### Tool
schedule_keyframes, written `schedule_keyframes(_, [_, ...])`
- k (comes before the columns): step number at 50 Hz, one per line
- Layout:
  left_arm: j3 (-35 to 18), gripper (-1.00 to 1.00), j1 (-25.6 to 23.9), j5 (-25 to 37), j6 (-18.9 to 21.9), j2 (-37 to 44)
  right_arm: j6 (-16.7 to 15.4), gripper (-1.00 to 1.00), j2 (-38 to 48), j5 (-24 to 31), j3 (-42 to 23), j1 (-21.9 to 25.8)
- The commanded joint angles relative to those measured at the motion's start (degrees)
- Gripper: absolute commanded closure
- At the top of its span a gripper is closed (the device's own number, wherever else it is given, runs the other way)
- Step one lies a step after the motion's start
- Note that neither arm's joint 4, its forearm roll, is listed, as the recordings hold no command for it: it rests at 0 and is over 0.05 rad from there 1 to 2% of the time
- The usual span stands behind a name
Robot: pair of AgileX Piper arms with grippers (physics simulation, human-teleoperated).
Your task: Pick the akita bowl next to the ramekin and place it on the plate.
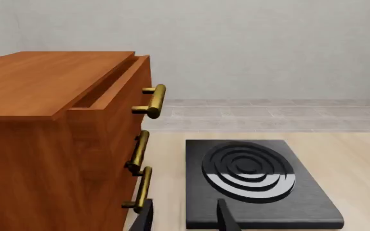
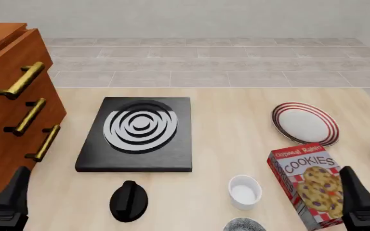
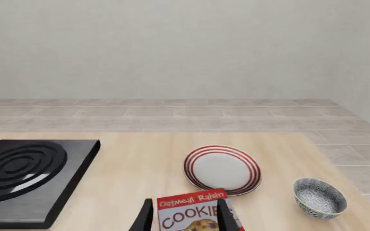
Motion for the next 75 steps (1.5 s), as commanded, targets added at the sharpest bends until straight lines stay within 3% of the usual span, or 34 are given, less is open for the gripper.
schedule_keyframes(1, [0.0,-1.0,0.0,0.0,0.0,0.0,-0.5,-1.0,1.1,-0.5,-0.1,0.3])
schedule_keyframes(12, [0.0,-1.0,0.0,0.0,0.0,0.0,-1.7,-1.0,1.1,0.3,-1.2,2.0])
schedule_keyframes(22, [0.0,-1.0,0.0,0.0,0.0,0.0,-2.6,-1.0,1.5,4.0,-6.4,3.2])
schedule_keyframes(29, [0.0,-1.0,0.0,0.0,0.0,0.0,-6.6,-1.0,8.1,5.9,-14.2,3.2])
schedule_keyframes(31, [0.0,-1.0,0.0,0.0,0.0,0.0,-5.9,-1.0,6.9,7.0,-15.7,4.3])
schedule_keyframes(32, [0.0,-1.0,0.0,0.0,0.0,0.0,-7.6,-1.0,8.8,7.4,-17.3,4.3])
schedule_keyframes(43, [0.0,-1.0,0.0,0.0,0.0,0.0,-6.9,-1.0,13.9,12.4,-26.3,7.2])
schedule_keyframes(60, [0.0,-1.0,0.0,0.0,0.0,0.0,-8.6,-1.0,26.5,21.0,-41.2,10.6])
schedule_keyframes(64, [0.0,-1.0,0.0,0.0,0.0,0.0,-7.3,-1.0,29.4,24.8,-46.4,11.7])
schedule_keyframes(69, [0.0,-1.0,0.0,0.0,0.0,0.0,-12.8,-1.0,31.8,28.4,-52.1,13.3])
schedule_keyframes(71, [0.0,-1.0,0.0,0.0,0.0,0.0,-13.0,-1.0,33.0,30.1,-54.7,13.4])
schedule_keyframes(75, [0.0,-1.0,0.0,0.0,0.0,0.0,-17.3,-1.0,35.3,33.0,-58.4,14.3])
